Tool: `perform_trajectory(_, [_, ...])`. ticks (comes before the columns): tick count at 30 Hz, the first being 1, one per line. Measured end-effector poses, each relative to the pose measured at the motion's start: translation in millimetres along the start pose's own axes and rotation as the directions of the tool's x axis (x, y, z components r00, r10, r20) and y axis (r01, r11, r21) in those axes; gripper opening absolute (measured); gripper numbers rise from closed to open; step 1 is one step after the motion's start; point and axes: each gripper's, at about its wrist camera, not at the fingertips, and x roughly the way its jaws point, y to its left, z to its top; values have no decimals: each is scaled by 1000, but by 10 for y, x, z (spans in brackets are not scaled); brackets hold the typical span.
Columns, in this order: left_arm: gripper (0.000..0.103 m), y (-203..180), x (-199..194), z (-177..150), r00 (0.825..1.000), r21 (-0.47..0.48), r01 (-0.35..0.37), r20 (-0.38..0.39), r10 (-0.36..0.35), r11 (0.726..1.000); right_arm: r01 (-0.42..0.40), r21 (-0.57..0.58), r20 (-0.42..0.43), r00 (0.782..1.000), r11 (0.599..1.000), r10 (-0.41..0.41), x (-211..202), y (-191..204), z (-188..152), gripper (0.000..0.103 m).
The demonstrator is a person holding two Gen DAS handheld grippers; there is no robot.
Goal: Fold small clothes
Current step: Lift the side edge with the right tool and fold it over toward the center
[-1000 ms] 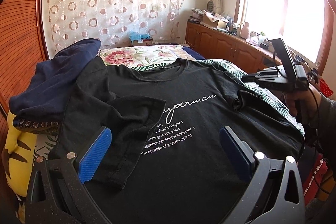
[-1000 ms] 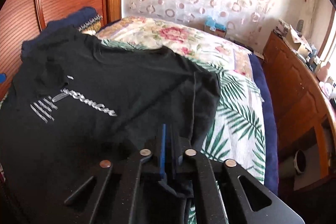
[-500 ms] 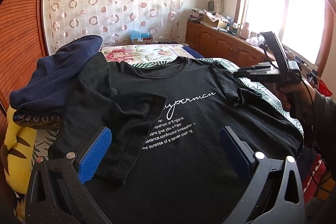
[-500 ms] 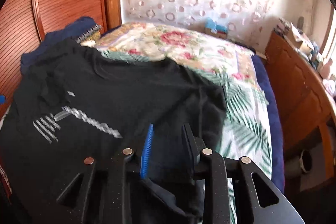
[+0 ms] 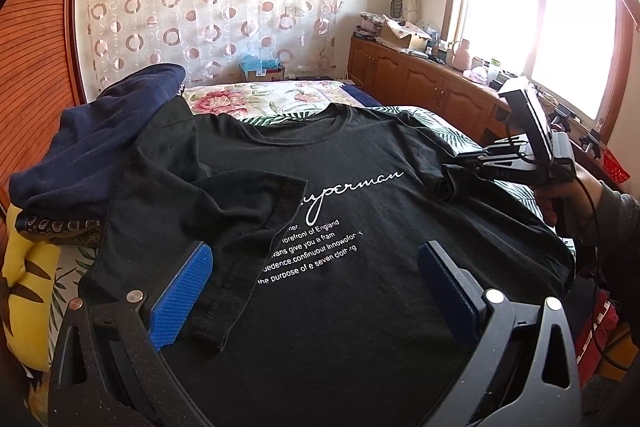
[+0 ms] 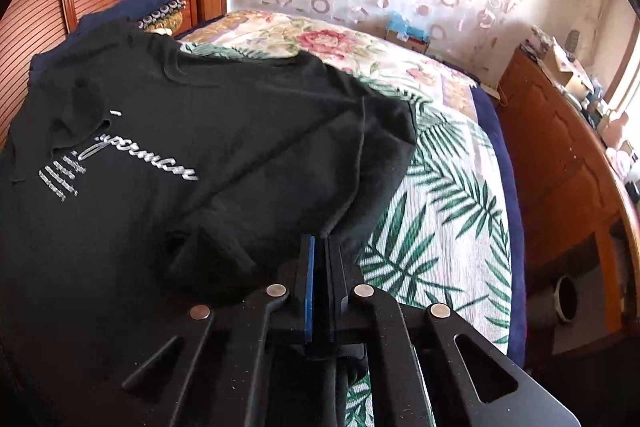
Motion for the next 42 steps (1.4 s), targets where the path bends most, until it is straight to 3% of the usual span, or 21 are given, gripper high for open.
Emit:
perform_trajectory(6, [103, 16, -9, -6, 1000, -5, -1, -1, 1, 1000, 13, -9, 58, 998, 1000, -12, -124, 43, 99, 3])
perform_trajectory(14, [103, 7, 1, -24, 1000, -3, -1, -5, 1, 1000, -82, -3, 115, 990, 997, 82, -158, 109, 304, 2])
perform_trajectory(18, [103, 21, -14, -30, 1000, -3, -9, -8, 9, 1000, -66, -29, 140, 988, 997, 69, -172, 236, 469, 2])
perform_trajectory(23, [103, 68, -9, -52, 1000, -18, -8, -8, 8, 1000, -154, -10, 160, 975, 988, 153, -118, 310, 613, 2])
perform_trajectory(26, [103, 73, 16, -69, 1000, -22, -6, -13, 5, 1000, -239, -23, 172, 955, 971, 240, -101, 379, 672, 2])
perform_trajectory(28, [103, 66, 18, -75, 1000, -21, -5, -15, 5, 1000, -238, -12, 175, 956, 971, 236, -88, 397, 680, 21])
perform_trajectory(30, [103, 64, 12, -78, 1000, -20, -5, -15, 4, 1000, -232, 8, 184, 956, 973, 227, -94, 345, 623, 31])
perform_trajectory(31, [103, 69, 8, -77, 1000, -20, -5, -14, 5, 1000, -228, 15, 183, 958, 974, 221, -90, 301, 567, 31])
perform_trajectory(35, [103, 105, -4, -85, 1000, -33, -5, -9, 5, 999, -175, 13, 118, 978, 985, 172, -36, 260, 348, 32])
perform_trajectory(38, [103, 114, 14, -84, 1000, -43, -4, -10, 3, 999, -160, 34, 18, 987, 987, 159, 134, 192, 169, 32])
perform_trajectory(42, [103, 106, 12, -90, 1000, -34, -3, -12, 3, 999, -207, 74, -50, 976, 976, 211, 184, 116, -114, 29])
